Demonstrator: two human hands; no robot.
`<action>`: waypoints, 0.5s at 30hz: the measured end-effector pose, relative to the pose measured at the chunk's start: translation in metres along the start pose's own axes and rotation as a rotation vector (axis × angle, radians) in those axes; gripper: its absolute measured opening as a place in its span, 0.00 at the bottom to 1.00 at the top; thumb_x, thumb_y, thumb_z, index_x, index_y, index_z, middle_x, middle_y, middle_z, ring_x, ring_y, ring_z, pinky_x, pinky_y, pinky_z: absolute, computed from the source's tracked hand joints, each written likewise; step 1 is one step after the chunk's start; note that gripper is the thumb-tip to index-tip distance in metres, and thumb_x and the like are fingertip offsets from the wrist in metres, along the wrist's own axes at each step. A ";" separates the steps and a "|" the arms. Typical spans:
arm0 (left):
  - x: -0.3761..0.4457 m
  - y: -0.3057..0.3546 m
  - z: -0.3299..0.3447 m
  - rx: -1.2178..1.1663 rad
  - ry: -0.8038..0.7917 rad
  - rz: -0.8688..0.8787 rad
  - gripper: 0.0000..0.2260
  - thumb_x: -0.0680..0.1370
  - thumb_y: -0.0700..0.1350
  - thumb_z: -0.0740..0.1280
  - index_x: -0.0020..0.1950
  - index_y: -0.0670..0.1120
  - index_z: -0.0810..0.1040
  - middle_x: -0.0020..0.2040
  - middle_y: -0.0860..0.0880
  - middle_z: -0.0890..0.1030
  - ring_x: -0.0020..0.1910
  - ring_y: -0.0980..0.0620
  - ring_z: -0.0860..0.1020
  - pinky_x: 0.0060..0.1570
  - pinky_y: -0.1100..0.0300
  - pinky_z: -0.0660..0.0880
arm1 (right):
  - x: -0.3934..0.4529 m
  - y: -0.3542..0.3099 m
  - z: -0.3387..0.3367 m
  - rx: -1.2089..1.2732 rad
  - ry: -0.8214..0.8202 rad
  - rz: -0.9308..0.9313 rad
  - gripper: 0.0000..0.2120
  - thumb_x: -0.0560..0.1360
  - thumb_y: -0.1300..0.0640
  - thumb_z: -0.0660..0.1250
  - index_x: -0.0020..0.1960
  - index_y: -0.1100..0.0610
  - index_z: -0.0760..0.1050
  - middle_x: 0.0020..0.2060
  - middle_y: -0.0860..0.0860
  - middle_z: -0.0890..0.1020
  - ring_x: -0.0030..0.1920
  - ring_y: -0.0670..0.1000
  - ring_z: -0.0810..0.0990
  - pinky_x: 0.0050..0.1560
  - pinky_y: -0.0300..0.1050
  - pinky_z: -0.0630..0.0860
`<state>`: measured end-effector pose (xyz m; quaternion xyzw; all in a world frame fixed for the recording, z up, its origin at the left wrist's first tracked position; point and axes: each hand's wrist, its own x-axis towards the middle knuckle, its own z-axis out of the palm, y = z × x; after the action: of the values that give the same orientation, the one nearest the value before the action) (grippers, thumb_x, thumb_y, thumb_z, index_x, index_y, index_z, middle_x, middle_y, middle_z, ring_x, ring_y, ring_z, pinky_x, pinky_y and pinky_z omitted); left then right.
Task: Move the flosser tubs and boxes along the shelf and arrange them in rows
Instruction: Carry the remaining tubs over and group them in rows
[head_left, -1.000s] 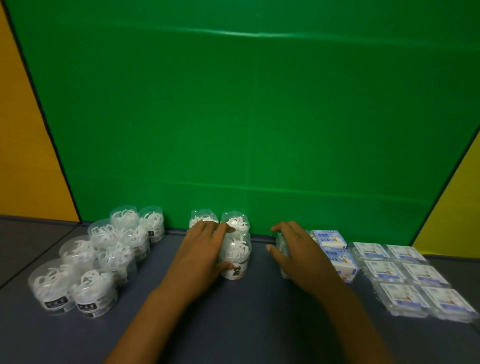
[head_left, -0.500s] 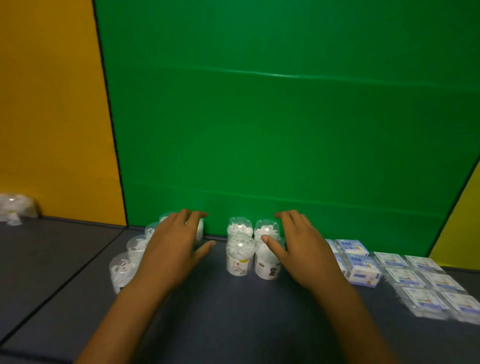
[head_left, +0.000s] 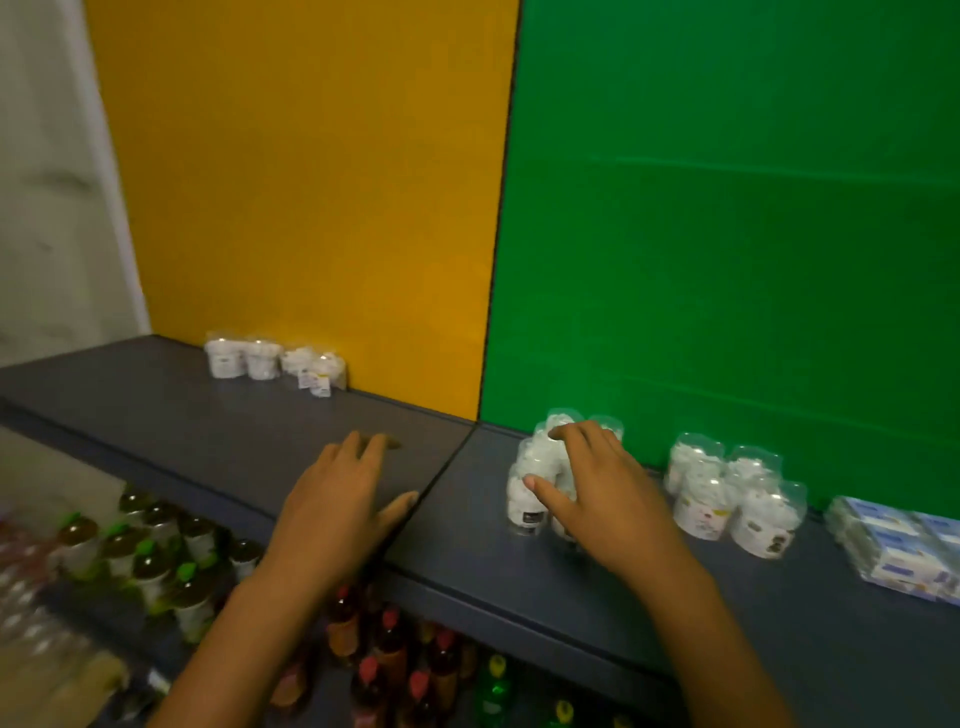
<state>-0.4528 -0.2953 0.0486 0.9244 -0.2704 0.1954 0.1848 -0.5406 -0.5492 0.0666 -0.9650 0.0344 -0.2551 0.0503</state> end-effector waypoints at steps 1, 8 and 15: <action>-0.006 -0.017 -0.008 0.020 0.007 -0.021 0.25 0.75 0.62 0.63 0.69 0.53 0.66 0.63 0.50 0.72 0.60 0.48 0.71 0.53 0.54 0.74 | 0.007 -0.017 0.004 0.008 -0.006 -0.023 0.25 0.78 0.35 0.57 0.67 0.51 0.66 0.61 0.48 0.71 0.61 0.51 0.71 0.57 0.47 0.73; -0.038 -0.109 -0.050 0.135 0.052 -0.173 0.25 0.76 0.62 0.63 0.69 0.53 0.66 0.63 0.50 0.73 0.61 0.48 0.72 0.54 0.55 0.74 | 0.054 -0.114 0.030 0.094 -0.001 -0.186 0.26 0.78 0.35 0.56 0.69 0.50 0.65 0.63 0.47 0.70 0.62 0.49 0.70 0.57 0.45 0.73; -0.044 -0.185 -0.067 0.151 0.092 -0.289 0.24 0.76 0.62 0.63 0.68 0.52 0.67 0.62 0.50 0.73 0.58 0.49 0.73 0.52 0.55 0.75 | 0.109 -0.184 0.069 0.144 0.002 -0.277 0.28 0.78 0.34 0.56 0.70 0.50 0.65 0.63 0.46 0.70 0.64 0.48 0.69 0.58 0.42 0.71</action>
<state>-0.3987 -0.1008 0.0415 0.9550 -0.1104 0.2289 0.1530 -0.4044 -0.3715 0.0818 -0.9541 -0.1174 -0.2624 0.0837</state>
